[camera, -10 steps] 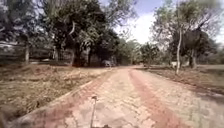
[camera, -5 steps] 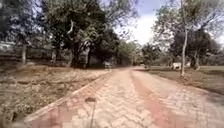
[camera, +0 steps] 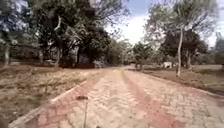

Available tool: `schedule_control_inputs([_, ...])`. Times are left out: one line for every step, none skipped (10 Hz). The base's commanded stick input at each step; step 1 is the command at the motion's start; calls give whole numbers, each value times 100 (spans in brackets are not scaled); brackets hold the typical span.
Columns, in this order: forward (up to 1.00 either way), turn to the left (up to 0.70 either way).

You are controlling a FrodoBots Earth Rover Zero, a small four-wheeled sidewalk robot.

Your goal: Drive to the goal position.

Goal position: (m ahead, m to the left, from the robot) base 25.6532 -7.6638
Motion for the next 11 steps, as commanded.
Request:
schedule_control_inputs([85, 0])
schedule_control_inputs([85, 0])
schedule_control_inputs([85, 0])
schedule_control_inputs([85, 0])
schedule_control_inputs([85, 0])
schedule_control_inputs([85, 0])
schedule_control_inputs([85, 0])
schedule_control_inputs([85, 0])
schedule_control_inputs([85, 0])
schedule_control_inputs([85, 0])
schedule_control_inputs([85, 0])
